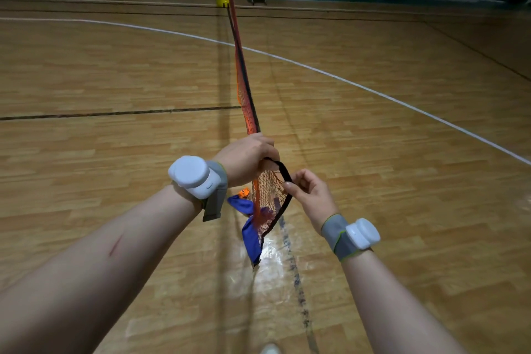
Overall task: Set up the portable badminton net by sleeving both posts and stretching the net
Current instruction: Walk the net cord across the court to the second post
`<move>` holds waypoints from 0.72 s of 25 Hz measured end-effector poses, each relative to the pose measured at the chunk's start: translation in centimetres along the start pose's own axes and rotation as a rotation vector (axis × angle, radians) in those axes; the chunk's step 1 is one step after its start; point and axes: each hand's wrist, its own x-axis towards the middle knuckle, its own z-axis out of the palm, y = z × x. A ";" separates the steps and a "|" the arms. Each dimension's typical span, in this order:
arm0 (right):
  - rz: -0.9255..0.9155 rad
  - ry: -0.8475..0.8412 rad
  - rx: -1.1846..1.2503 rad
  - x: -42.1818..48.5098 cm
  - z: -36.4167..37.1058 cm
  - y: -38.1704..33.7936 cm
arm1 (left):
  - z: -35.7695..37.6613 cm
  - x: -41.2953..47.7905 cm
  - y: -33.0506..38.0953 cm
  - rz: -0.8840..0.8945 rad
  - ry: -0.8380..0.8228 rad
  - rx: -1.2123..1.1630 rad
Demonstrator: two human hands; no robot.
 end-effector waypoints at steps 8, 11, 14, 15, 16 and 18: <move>0.060 0.028 -0.061 -1.8 3.0 0.3 | -3.6 -3.6 -1.1 -0.022 0.053 0.019; 0.088 0.033 -0.036 -3.0 3.7 0.4 | -5.0 -4.5 -1.5 -0.021 0.107 0.015; 0.085 0.047 -0.017 -4.3 4.2 -0.2 | -5.6 -5.3 -2.0 -0.024 0.110 0.029; 0.079 0.049 -0.013 -4.7 4.3 -0.4 | -5.6 -5.5 -2.1 -0.026 0.111 0.030; 0.073 0.055 -0.016 -5.2 4.3 -0.6 | -5.5 -5.7 -2.2 -0.031 0.112 0.028; 0.061 0.080 -0.044 -6.0 4.4 -0.9 | -5.1 -6.1 -2.7 -0.051 0.107 0.032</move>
